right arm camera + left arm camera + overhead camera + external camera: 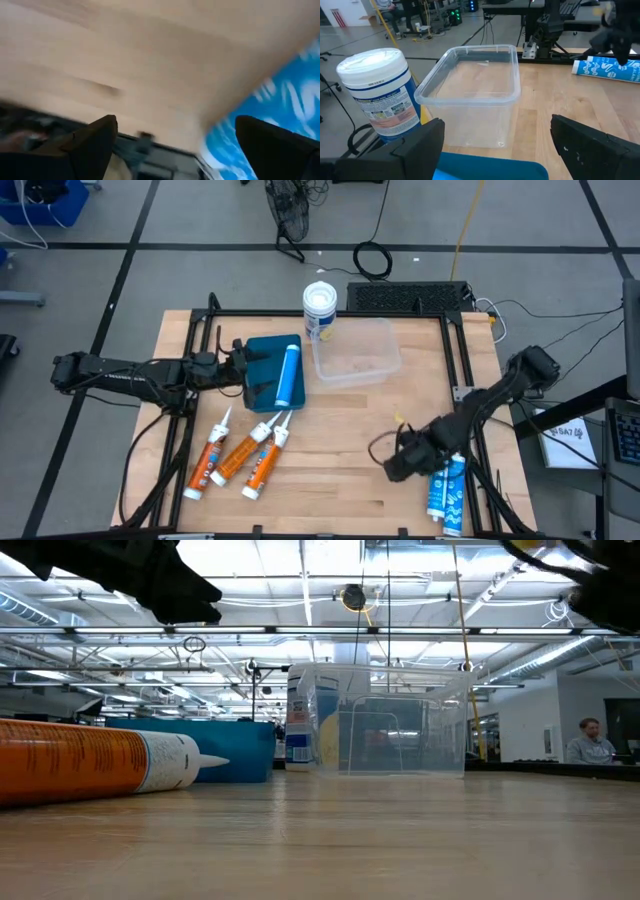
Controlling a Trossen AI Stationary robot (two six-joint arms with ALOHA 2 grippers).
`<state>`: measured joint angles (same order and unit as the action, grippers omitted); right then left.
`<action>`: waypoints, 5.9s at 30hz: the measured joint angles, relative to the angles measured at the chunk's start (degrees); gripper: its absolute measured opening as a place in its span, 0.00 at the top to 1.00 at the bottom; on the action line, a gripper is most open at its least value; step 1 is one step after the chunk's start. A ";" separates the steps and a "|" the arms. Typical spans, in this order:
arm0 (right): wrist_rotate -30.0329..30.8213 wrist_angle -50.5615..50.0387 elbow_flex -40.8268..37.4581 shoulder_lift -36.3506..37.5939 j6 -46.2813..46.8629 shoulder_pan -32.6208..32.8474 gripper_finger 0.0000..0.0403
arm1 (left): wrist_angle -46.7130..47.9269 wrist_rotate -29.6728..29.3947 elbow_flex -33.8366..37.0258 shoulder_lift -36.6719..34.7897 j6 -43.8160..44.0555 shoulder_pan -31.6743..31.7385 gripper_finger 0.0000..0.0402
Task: Pick & place silicon tubes, Sealant and Lysol wipes
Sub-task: Put the blue caulk tube into the blue bin
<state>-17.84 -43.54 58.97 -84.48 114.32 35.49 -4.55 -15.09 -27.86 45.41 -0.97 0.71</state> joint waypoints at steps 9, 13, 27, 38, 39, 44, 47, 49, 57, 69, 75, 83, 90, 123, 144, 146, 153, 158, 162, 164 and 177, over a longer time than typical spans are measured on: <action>-3.22 0.01 -2.45 -4.51 14.32 7.53 0.06 | 0.01 -0.02 0.00 0.00 -0.01 0.00 0.10; -3.15 0.00 -3.42 -4.49 18.79 9.57 0.06 | -0.01 -0.03 0.00 0.00 -0.02 0.00 0.11; 9.09 -0.06 -6.05 -4.47 13.81 9.28 0.06 | -0.01 -0.04 0.00 0.00 -0.04 0.00 0.10; 28.45 -1.36 -6.05 -4.47 4.89 6.89 0.06 | 0.00 -0.04 0.00 0.00 -0.04 0.00 0.10; 28.64 -0.95 -6.05 -4.47 4.02 6.65 0.06 | -0.01 -0.04 0.00 0.00 -0.04 0.00 0.09; 25.68 5.39 -6.09 -3.61 -2.06 5.97 0.06 | -0.01 -0.04 0.00 0.00 -0.04 0.00 0.09; 25.24 9.17 -6.09 -1.81 -4.00 6.03 0.06 | -0.01 -0.04 0.00 0.00 -0.02 0.00 0.09; 25.26 11.43 -6.09 -0.54 -4.04 6.60 0.06 | -0.01 -0.04 0.00 0.00 -0.04 0.00 0.08; 30.64 36.23 -5.99 -2.74 -6.28 11.60 0.06 | 0.02 -0.04 0.00 0.02 -0.02 0.00 0.08; 35.52 64.57 0.01 -21.16 -12.47 16.78 0.06 | 0.00 -0.04 0.00 0.02 -0.04 0.00 0.09; 31.00 58.87 6.27 -26.42 -13.13 16.76 0.06 | 0.02 -0.04 0.02 0.02 -0.02 0.00 0.09; 34.04 53.10 5.05 -26.56 -17.24 16.33 0.06 | -0.02 -0.04 0.02 0.02 -0.04 0.00 0.09; 34.40 51.64 3.21 -26.42 -20.91 14.17 0.06 | 0.01 -0.04 0.02 0.02 -0.04 0.00 0.09; 20.70 -8.78 2.50 0.61 -8.32 -6.74 0.06 | -0.01 -0.04 0.02 0.02 -0.04 0.00 0.09; 9.87 -6.43 0.17 -19.55 -9.43 -1.25 0.06 | 0.01 -0.04 0.02 0.02 -0.04 0.00 0.09; 10.37 -5.75 -1.41 -20.06 -7.69 -0.51 0.06 | -0.01 -0.04 0.02 0.02 -0.04 0.00 0.09; 13.23 -1.67 -5.25 -19.26 -2.11 1.68 0.06 | -0.04 -0.04 0.02 0.02 -0.04 0.00 0.09; 14.81 -1.35 -5.39 -19.26 -0.01 3.35 0.06 | -0.07 -0.04 0.02 0.02 -0.04 0.00 0.09; 16.63 -1.44 -5.39 -19.26 2.77 3.79 0.06 | -0.05 -0.04 0.02 0.01 -0.04 0.00 0.09; 16.74 -1.44 -5.39 -19.29 3.18 3.72 0.06 | -0.05 -0.04 0.02 0.02 -0.04 0.00 0.09; 17.57 -1.43 -5.41 -19.29 3.48 3.73 0.06 | -0.03 -0.04 0.02 0.02 -0.04 0.00 0.09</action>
<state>-0.27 -44.97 53.56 -103.77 117.80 39.22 -4.58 -15.14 -27.83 45.43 -1.02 0.71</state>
